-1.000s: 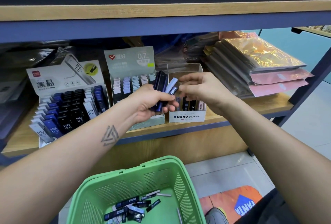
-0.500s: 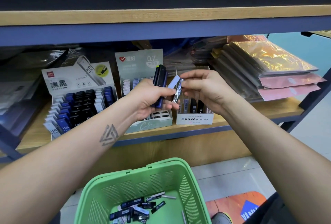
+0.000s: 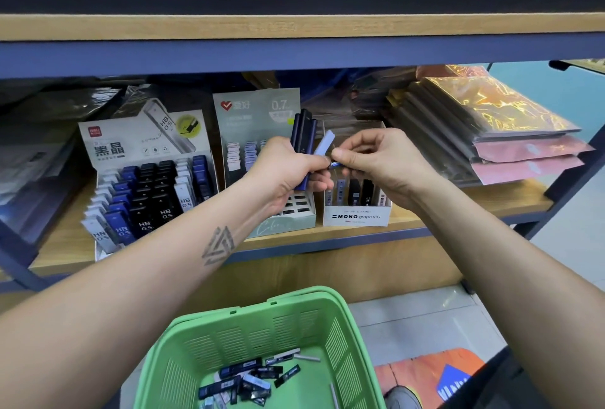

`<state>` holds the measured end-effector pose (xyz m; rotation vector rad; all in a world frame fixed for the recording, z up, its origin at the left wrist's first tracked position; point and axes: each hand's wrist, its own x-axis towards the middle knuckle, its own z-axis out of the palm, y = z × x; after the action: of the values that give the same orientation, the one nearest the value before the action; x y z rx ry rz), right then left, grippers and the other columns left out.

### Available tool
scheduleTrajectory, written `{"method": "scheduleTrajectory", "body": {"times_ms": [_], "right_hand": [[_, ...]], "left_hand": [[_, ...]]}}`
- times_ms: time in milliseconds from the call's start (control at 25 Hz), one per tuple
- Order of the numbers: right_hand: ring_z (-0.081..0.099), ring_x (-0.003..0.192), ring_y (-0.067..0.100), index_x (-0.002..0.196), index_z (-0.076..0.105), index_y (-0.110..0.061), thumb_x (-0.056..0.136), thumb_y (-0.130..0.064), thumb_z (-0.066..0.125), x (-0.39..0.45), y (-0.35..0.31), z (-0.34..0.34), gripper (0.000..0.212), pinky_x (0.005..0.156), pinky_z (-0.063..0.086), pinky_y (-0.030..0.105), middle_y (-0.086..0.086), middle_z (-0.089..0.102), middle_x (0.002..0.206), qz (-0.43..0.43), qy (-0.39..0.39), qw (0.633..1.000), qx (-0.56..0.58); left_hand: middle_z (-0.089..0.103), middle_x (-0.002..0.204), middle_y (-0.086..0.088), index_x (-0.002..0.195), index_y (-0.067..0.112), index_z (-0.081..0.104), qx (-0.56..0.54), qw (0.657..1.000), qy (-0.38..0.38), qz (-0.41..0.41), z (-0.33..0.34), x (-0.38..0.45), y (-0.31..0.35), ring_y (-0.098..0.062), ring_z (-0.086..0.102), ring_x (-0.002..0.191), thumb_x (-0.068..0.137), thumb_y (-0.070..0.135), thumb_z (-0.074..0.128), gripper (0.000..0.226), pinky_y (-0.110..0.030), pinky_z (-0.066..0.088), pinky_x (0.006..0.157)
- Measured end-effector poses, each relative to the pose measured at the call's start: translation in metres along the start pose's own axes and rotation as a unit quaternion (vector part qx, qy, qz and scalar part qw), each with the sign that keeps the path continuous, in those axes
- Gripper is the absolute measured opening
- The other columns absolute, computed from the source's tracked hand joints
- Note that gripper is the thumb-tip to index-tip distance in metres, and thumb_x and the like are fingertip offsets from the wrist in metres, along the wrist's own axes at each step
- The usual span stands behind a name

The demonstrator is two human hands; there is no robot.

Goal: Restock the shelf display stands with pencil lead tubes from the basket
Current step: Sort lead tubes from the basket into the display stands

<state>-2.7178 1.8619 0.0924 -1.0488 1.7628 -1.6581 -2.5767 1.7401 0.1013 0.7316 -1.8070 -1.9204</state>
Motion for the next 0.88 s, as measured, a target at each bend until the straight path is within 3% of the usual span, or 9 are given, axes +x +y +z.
{"method": "scheduleTrajectory", "body": {"times_ms": [200,320,440,520,640,880], "right_hand": [[0.077,0.081,0.030,0.106,0.065,0.005,0.092,0.004,0.067,-0.005,0.004,-0.024,0.014,0.068,0.060,0.024,0.021,0.075,0.085,0.060,0.059,0.990,0.111],[0.077,0.078,0.026,0.103,0.070,-0.001,0.089,0.001,0.073,-0.009,0.002,-0.040,0.015,0.071,0.062,0.029,0.013,0.077,0.082,0.013,0.086,0.994,-0.065],[0.074,0.080,0.010,0.092,0.078,-0.019,0.082,-0.011,0.082,-0.011,0.000,-0.052,0.014,0.076,0.057,0.026,-0.004,0.076,0.084,-0.036,0.096,0.950,-0.295],[0.068,0.084,0.005,0.093,0.080,-0.022,0.082,-0.015,0.083,-0.012,0.001,-0.050,0.014,0.077,0.052,0.021,-0.010,0.073,0.088,-0.055,0.074,0.918,-0.387],[0.063,0.082,0.007,0.095,0.080,-0.017,0.084,-0.010,0.081,-0.010,0.008,-0.041,0.014,0.071,0.044,0.014,-0.007,0.069,0.087,-0.064,0.055,0.896,-0.435],[0.067,0.085,0.021,0.097,0.078,-0.017,0.086,-0.006,0.076,-0.013,0.018,-0.031,0.016,0.075,0.056,0.032,0.002,0.071,0.090,-0.056,0.035,0.861,-0.504]], "left_hand": [[0.070,0.068,-0.020,0.091,-0.015,0.065,0.004,1.000,0.023,-0.015,0.012,0.005,-0.012,-0.019,0.068,0.052,0.092,-0.001,0.068,0.014,-0.020,0.053,0.047],[0.071,0.072,-0.024,0.093,-0.016,0.064,0.033,0.999,0.019,-0.029,0.018,0.005,-0.019,-0.022,0.067,0.053,0.092,-0.001,0.067,0.015,-0.022,0.052,0.047],[0.070,0.073,-0.026,0.096,-0.018,0.064,0.051,0.998,0.030,-0.031,0.015,0.008,-0.021,-0.023,0.066,0.053,0.091,-0.003,0.067,0.016,-0.023,0.053,0.047],[0.070,0.073,-0.025,0.097,-0.019,0.063,0.055,0.997,0.029,-0.035,0.014,0.008,-0.022,-0.023,0.066,0.053,0.091,-0.003,0.067,0.018,-0.023,0.053,0.047],[0.071,0.074,-0.025,0.097,-0.017,0.064,0.059,0.997,0.027,-0.037,0.013,0.008,-0.023,-0.023,0.067,0.053,0.091,-0.002,0.069,0.017,-0.023,0.054,0.048],[0.072,0.075,-0.025,0.092,-0.012,0.066,0.058,0.997,0.024,-0.035,0.008,0.007,-0.022,-0.024,0.069,0.056,0.091,-0.001,0.070,0.012,-0.025,0.056,0.052]]}}
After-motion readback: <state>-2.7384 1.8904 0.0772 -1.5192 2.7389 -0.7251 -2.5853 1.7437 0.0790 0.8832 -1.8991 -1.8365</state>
